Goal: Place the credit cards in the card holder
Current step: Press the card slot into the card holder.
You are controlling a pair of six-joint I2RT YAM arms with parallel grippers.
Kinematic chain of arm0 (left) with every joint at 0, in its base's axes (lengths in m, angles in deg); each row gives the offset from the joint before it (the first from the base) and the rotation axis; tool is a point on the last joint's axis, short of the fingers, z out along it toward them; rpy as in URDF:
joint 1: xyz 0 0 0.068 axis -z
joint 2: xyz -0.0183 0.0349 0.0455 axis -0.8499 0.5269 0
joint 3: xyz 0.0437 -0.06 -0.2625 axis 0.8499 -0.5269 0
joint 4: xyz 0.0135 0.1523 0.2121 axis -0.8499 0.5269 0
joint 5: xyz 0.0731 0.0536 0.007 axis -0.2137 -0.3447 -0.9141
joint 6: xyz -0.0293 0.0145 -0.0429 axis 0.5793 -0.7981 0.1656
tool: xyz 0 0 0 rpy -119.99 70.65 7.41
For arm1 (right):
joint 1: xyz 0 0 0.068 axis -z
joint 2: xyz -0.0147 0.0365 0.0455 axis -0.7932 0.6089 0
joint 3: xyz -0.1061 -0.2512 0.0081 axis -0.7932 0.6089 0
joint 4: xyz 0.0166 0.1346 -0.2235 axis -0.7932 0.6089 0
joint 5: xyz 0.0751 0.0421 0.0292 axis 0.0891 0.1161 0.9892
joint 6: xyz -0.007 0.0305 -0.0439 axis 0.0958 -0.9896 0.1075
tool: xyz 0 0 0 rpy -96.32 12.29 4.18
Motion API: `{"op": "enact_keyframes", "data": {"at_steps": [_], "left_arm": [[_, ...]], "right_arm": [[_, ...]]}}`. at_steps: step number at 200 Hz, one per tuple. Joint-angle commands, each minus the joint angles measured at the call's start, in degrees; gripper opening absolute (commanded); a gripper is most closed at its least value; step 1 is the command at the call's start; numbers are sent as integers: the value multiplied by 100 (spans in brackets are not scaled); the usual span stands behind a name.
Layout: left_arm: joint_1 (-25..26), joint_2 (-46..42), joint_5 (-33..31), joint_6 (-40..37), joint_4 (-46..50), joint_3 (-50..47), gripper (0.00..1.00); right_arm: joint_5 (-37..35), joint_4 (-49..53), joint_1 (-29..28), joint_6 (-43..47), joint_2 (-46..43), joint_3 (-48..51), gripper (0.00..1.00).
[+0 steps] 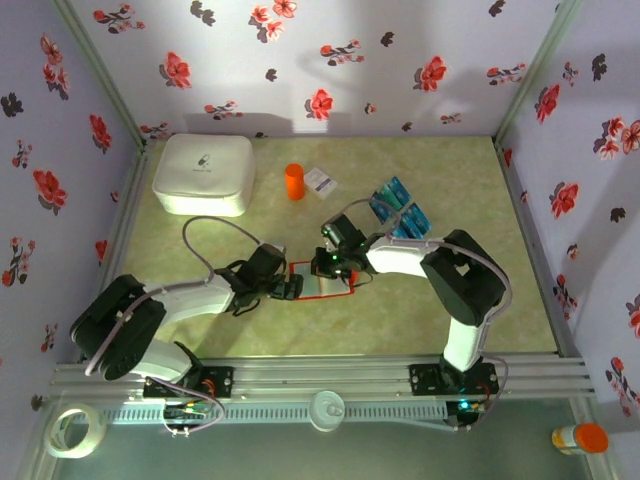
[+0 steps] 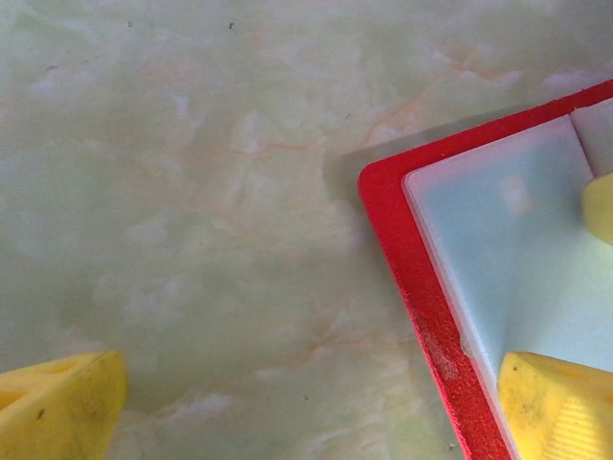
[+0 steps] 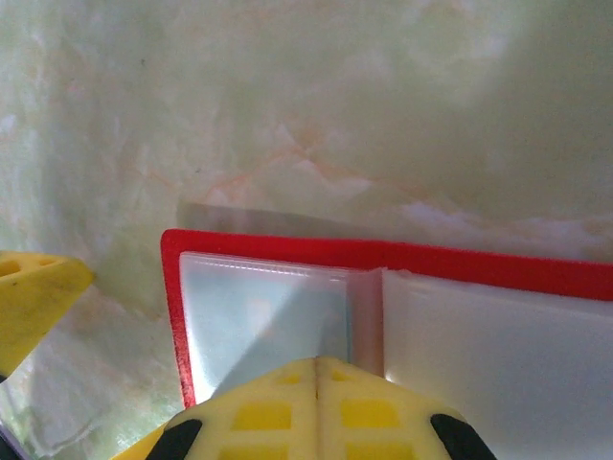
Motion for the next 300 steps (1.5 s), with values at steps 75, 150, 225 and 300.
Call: {"op": "enact_keyframes", "data": {"at_steps": [75, 150, 225, 300], "left_arm": [[139, -171, 69, 146, 91, 163, 100], [212, 180, -145, 230, 3, 6, 100], [263, 421, -195, 343, 182, 50, 100], [361, 478, -292, 488, 121, -49, 100]], "right_arm": [[120, -270, -44, -248, 188, 14, 0], [165, -366, -53, -353, 197, 49, 0], [253, -206, -112, -366, 209, -230, 11], [10, 826, -11, 138, -230, -1062, 26]]}}
